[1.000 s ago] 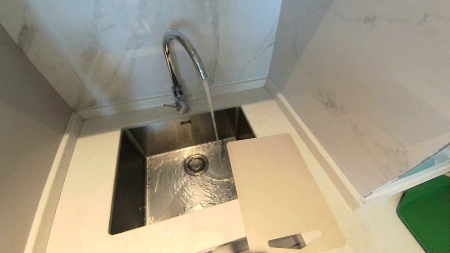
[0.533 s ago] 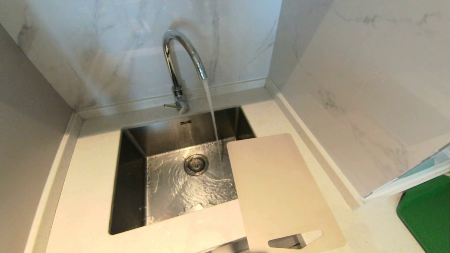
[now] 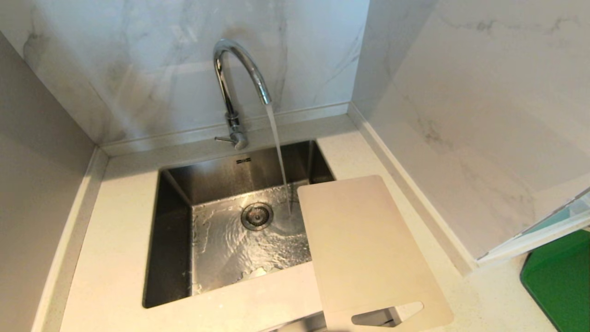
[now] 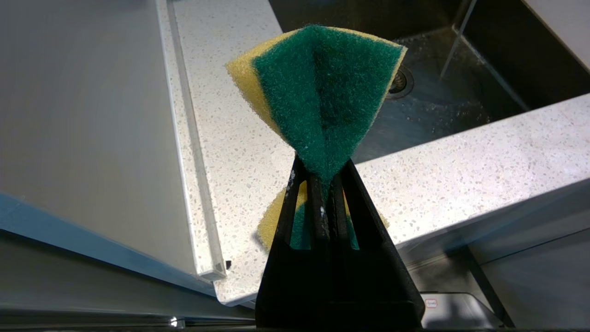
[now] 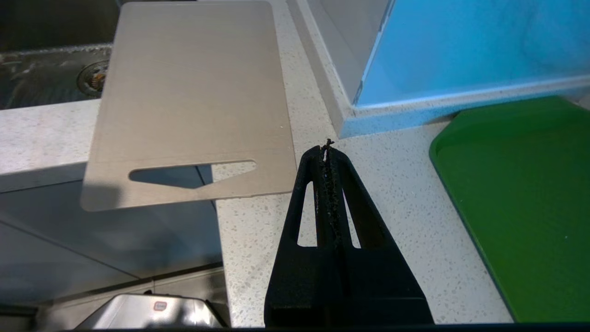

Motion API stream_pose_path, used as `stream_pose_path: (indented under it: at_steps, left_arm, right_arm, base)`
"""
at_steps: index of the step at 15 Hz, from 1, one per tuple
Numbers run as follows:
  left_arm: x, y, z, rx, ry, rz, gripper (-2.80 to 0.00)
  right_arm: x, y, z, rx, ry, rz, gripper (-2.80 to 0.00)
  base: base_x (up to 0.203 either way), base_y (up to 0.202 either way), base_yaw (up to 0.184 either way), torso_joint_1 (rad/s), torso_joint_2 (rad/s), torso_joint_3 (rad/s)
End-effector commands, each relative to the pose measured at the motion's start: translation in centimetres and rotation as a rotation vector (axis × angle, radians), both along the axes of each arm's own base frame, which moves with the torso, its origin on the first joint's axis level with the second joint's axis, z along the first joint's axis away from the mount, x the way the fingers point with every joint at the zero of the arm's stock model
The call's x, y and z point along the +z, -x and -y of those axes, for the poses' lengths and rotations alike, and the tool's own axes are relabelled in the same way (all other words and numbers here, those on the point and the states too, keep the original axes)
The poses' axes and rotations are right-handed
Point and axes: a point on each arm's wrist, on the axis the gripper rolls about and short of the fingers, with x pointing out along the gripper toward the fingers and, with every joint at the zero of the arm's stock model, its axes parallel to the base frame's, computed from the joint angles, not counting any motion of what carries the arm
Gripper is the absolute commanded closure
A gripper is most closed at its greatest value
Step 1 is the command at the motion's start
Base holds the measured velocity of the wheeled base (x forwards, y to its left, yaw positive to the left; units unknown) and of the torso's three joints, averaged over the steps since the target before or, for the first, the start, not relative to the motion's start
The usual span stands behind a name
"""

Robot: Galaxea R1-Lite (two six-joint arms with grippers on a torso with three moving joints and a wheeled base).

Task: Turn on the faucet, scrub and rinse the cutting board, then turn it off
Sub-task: Pick up the cutting board

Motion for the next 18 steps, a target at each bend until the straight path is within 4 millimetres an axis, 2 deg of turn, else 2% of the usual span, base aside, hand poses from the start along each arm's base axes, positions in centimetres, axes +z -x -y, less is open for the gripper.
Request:
stream_pose_path:
  at_steps: [1,4,7,9,13,15,18]
  left_arm:
    - [-0.1,0.0,0.0,0.000,0.000,-0.001,0.00]
    - [-0.1,0.0,0.0,0.000,0.000,-0.001,0.00]
    - [-0.1,0.0,0.0,0.000,-0.003,-0.001,0.00]
    - [-0.1,0.0,0.0,0.000,-0.001,-0.001,0.00]
    - [-0.1,0.0,0.0,0.000,-0.001,-0.001,0.00]
    - [-0.1,0.0,0.0,0.000,0.000,-0.001,0.00]
    - [-0.1,0.0,0.0,0.000,-0.001,-0.002,0.00]
  right_arm:
    - [3.0,0.3,-0.1,0.026,0.004,-0.028,0.00]
    - [7.1,-0.9,-0.1,0.055,0.002,-0.100,0.00]
    - [12.9,-2.7,-0.1,0.060,0.000,-0.154,0.00]
    - [16.3,-4.7,-0.1,0.060,-0.001,-0.185,0.00]
    - [21.5,-8.3,-0.1,0.061,-0.001,-0.217,0.00]
    - [22.3,-8.9,-0.2,0.091,-0.043,-0.336,0.00]
    - [21.1,-9.3,-0.6,0.162,-0.288,-0.647,0.00]
  base:
    - [0.000,0.000,0.000,0.000,0.00,0.000]
    - [0.000,0.000,0.000,0.000,0.00,0.000]
    - [0.000,0.000,0.000,0.000,0.00,0.000]
    - [0.000,0.000,0.000,0.000,0.00,0.000]
    - [0.000,0.000,0.000,0.000,0.00,0.000]
    - [0.000,0.000,0.000,0.000,0.00,0.000]
    - [0.000,0.000,0.000,0.000,0.00,0.000]
